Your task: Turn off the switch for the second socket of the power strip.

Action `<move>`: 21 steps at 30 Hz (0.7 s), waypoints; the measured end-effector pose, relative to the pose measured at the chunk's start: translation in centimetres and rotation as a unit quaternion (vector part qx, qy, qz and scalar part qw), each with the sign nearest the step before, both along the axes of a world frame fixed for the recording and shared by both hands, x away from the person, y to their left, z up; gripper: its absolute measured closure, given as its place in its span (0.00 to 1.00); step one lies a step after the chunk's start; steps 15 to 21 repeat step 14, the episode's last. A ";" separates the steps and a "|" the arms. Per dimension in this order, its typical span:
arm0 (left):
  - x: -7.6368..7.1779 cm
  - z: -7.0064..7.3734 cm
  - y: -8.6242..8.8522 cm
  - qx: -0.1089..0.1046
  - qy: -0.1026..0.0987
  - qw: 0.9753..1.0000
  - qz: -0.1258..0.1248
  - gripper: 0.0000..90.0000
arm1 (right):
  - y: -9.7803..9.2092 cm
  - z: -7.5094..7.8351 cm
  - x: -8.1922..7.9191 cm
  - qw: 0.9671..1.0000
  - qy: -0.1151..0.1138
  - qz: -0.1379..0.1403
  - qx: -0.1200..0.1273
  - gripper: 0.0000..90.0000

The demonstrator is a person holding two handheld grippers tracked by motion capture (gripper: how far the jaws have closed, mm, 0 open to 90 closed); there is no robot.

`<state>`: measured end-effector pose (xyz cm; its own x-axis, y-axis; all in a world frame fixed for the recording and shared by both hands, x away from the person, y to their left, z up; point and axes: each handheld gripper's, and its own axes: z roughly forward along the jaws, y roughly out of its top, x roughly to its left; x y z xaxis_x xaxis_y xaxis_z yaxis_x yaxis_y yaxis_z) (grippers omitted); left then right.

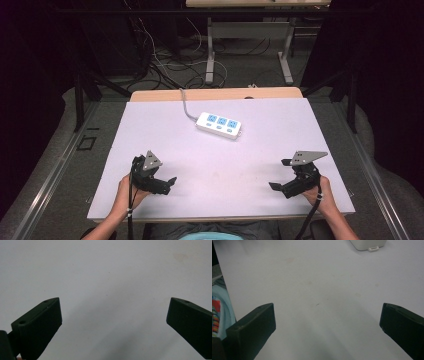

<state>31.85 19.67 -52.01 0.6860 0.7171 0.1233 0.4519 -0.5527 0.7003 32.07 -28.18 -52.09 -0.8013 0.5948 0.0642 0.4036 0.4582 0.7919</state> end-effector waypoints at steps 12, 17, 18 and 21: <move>-2.1 -0.3 0.6 -0.009 -0.013 1.000 -0.006 0.00 | 0.0 0.0 0.0 1.000 0.000 0.002 0.000 0.00; -2.2 -0.3 0.5 -0.011 -0.008 1.000 -0.010 0.00 | 0.0 0.0 0.0 1.000 0.000 0.002 -0.001 0.00; -2.2 -0.3 0.5 -0.011 -0.008 1.000 -0.010 0.00 | 0.0 0.0 0.0 1.000 0.000 0.002 -0.001 0.00; -2.2 -0.3 0.5 -0.011 -0.008 1.000 -0.010 0.00 | 0.0 0.0 0.0 1.000 0.000 0.002 -0.001 0.00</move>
